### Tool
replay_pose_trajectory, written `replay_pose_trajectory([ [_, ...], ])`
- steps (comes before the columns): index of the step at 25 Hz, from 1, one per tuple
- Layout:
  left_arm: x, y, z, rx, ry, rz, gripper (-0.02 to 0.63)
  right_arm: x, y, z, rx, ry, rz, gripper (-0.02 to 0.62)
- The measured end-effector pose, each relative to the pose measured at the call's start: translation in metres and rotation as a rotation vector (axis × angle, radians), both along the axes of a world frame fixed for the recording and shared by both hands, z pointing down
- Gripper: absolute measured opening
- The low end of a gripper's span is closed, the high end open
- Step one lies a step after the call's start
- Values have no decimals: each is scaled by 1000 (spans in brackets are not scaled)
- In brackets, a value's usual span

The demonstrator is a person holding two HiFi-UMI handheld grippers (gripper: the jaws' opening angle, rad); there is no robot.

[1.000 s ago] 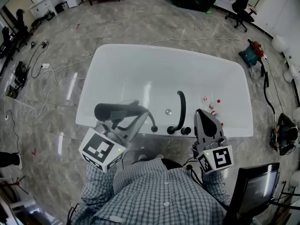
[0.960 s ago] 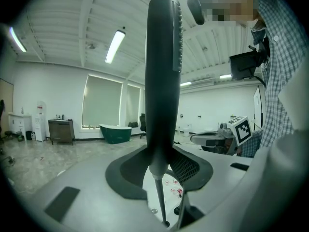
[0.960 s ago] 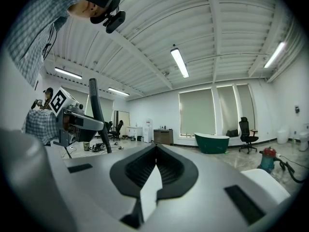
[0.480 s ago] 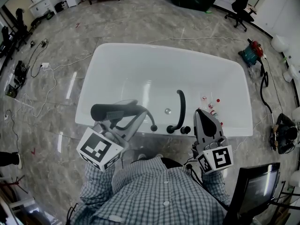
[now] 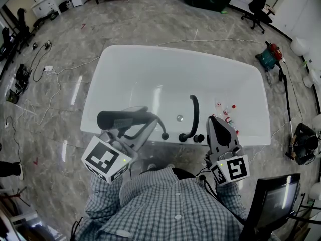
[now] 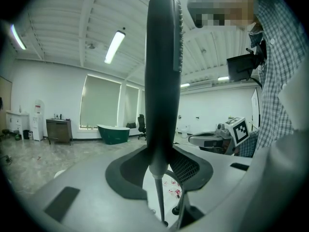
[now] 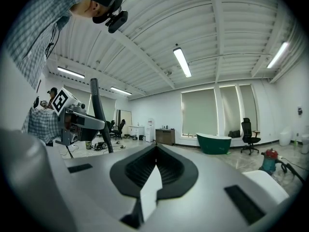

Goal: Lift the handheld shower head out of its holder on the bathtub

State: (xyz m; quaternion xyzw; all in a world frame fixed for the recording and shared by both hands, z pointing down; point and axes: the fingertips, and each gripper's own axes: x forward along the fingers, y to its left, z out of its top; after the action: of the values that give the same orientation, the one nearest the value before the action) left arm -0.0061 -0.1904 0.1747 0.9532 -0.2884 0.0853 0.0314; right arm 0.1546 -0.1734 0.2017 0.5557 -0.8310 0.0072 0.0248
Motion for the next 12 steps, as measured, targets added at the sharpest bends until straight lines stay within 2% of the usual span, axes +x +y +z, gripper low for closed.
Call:
replay_pose_trajectory([
  [12, 1, 2, 4, 0, -4, 3, 124, 1, 1, 4, 0, 13, -1, 15],
])
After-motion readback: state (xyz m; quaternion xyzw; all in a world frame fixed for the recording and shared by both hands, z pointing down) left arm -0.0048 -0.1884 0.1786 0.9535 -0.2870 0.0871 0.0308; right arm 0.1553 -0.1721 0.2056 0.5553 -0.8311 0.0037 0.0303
